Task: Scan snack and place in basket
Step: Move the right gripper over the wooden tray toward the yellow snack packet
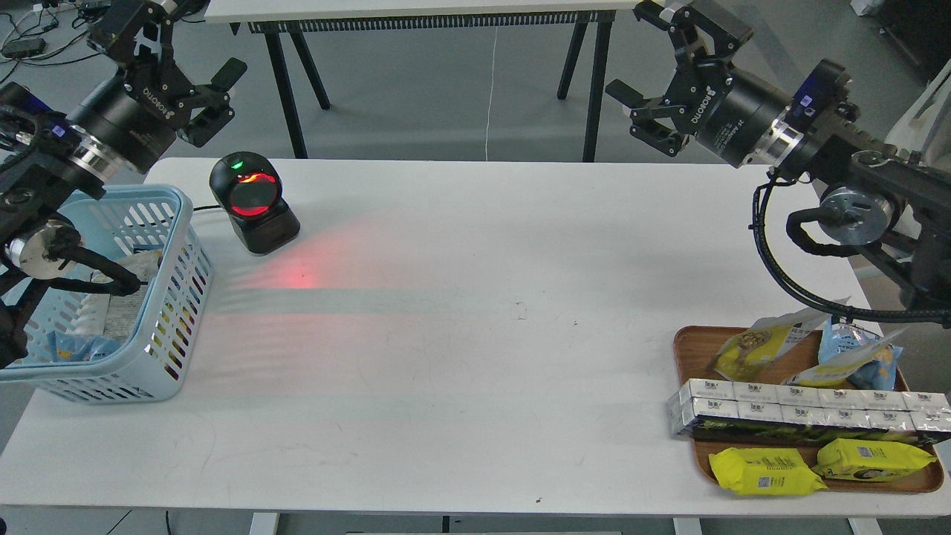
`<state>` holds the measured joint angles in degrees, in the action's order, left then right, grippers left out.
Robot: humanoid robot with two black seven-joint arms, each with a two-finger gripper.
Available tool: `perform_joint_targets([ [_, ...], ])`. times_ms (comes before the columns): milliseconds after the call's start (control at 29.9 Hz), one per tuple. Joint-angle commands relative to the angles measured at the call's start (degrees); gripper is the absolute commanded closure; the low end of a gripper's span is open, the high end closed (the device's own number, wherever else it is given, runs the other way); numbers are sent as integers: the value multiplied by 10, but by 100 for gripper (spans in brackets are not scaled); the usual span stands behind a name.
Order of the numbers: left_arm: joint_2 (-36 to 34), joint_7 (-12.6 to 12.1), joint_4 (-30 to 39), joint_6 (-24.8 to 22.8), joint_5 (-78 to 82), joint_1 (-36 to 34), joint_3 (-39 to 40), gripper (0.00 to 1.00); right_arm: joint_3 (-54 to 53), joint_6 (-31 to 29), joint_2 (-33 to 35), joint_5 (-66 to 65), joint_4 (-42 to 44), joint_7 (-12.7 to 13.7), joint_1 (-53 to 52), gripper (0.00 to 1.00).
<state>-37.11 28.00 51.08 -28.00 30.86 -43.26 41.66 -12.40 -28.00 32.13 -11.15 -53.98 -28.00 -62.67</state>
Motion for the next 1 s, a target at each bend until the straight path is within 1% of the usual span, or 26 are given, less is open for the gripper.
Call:
perform_joint_targets([
  [0, 13, 0, 4, 0, 0, 1, 0, 0, 0, 0, 1, 1, -3, 0, 4, 3],
  [134, 18, 0, 5, 0, 1, -2, -3, 0, 1, 0, 6, 0, -3, 0, 2, 3],
  [267, 21, 0, 3, 0, 2, -3, 2, 0, 24, 0, 39, -26, -4, 0, -19, 1],
  [368, 21, 0, -10, 0, 11, -7, -3, 0, 102, 0, 59, -81, -9, 0, -88, 1],
  [468, 27, 0, -12, 0, 14, -12, 0, 0, 194, 0, 72, -114, -38, 0, -154, 1],
  [568, 33, 0, -9, 0, 14, -13, 0, 0, 263, 0, 92, -158, -61, 0, -220, 1],
  [835, 18, 0, -4, 0, 14, -8, 0, 0, 441, 0, 110, -465, -172, 0, -388, 1],
  [902, 17, 0, -4, 0, 14, -7, 0, 0, 454, 0, 129, -530, -188, 0, -408, 1],
  [969, 17, 0, -4, 0, 14, -6, 0, 0, 453, 0, 154, -624, -214, 0, -422, 1],
])
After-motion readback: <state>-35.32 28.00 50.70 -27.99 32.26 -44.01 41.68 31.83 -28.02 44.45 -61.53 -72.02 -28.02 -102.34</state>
